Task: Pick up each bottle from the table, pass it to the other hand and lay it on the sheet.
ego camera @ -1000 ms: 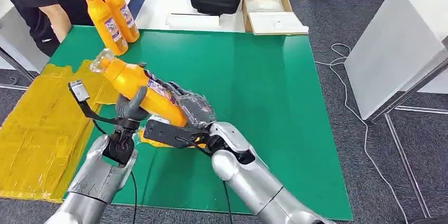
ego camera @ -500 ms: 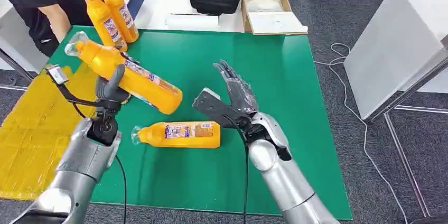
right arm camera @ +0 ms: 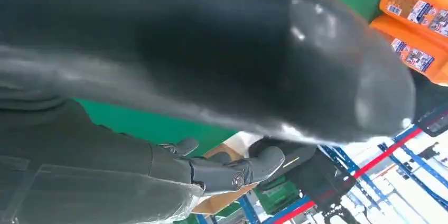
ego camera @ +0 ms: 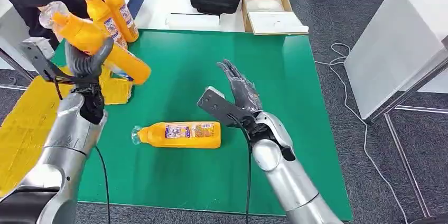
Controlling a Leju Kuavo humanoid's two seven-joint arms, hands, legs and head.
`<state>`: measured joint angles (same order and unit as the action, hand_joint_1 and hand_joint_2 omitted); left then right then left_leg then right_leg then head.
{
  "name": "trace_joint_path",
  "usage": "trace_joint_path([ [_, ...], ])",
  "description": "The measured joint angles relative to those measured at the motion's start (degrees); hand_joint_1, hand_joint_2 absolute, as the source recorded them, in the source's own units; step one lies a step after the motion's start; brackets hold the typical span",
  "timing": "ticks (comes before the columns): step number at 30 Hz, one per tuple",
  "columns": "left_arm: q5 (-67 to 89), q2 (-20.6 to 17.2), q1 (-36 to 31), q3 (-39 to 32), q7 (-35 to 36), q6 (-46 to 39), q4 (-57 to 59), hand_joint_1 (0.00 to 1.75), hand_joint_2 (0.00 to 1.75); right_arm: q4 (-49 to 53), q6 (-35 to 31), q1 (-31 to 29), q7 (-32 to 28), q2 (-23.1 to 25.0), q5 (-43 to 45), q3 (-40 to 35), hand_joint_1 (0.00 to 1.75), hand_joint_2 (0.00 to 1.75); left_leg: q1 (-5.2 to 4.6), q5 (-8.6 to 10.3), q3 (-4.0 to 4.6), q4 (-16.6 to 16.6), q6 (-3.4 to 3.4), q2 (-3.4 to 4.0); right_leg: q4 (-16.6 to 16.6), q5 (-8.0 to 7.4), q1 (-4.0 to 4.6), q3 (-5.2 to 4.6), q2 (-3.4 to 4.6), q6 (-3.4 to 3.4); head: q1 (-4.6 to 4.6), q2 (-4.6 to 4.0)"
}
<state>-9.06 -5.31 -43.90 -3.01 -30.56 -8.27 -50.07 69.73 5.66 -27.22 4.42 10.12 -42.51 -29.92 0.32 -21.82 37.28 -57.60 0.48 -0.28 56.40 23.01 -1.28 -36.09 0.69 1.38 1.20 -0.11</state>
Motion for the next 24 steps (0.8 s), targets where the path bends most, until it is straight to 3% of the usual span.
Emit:
trace_joint_path([
  [4,33.3,-2.28,-6.18,3.89,3.59,-21.58,5.99,1.75,1.75,1.9,-0.09,1.65,0.83,-0.63,0.76,-0.59,0.0,0.0,0.0,0.02,-0.03,0.0,0.01,-0.09,0.0,0.0,0.01,0.03,-0.04,0.0,0.04,0.0],
  [7,57.79,-4.6,-8.38,8.55,14.14,-29.79,11.87,1.75,1.75,3.02,0.04,3.19,0.92,-1.31,1.27,-1.49,0.0,0.0,0.01,0.02,-0.05,0.03,0.0,0.04,0.03,0.0,-0.01,0.13,0.02,0.0,0.02,0.0],
  [9,73.38,-6.54,-7.82,11.53,20.69,-31.25,14.48,1.75,1.75,3.56,0.41,4.15,0.66,-1.79,1.46,-2.01,0.0,0.0,0.02,0.01,-0.07,0.03,-0.01,0.19,0.03,0.0,-0.03,0.11,0.17,0.0,0.04,0.0],
  [13,85.1,-8.15,-5.23,12.44,23.82,-31.4,17.2,1.75,1.75,4.02,1.0,4.94,0.3,-2.69,1.77,-3.15,0.0,0.0,0.04,0.01,-0.05,0.03,-0.01,0.11,0.03,0.01,-0.02,0.08,0.15,0.0,0.04,0.0],
  [24,98.45,-10.06,0.08,10.27,28.65,-31.6,19.47,1.75,1.75,4.61,1.46,6.49,-1.27,-4.76,3.34,-5.42,0.0,0.0,0.05,0.0,-0.01,0.03,-0.01,0.04,0.02,0.03,-0.02,0.07,0.11,-0.02,0.02,0.0],
])
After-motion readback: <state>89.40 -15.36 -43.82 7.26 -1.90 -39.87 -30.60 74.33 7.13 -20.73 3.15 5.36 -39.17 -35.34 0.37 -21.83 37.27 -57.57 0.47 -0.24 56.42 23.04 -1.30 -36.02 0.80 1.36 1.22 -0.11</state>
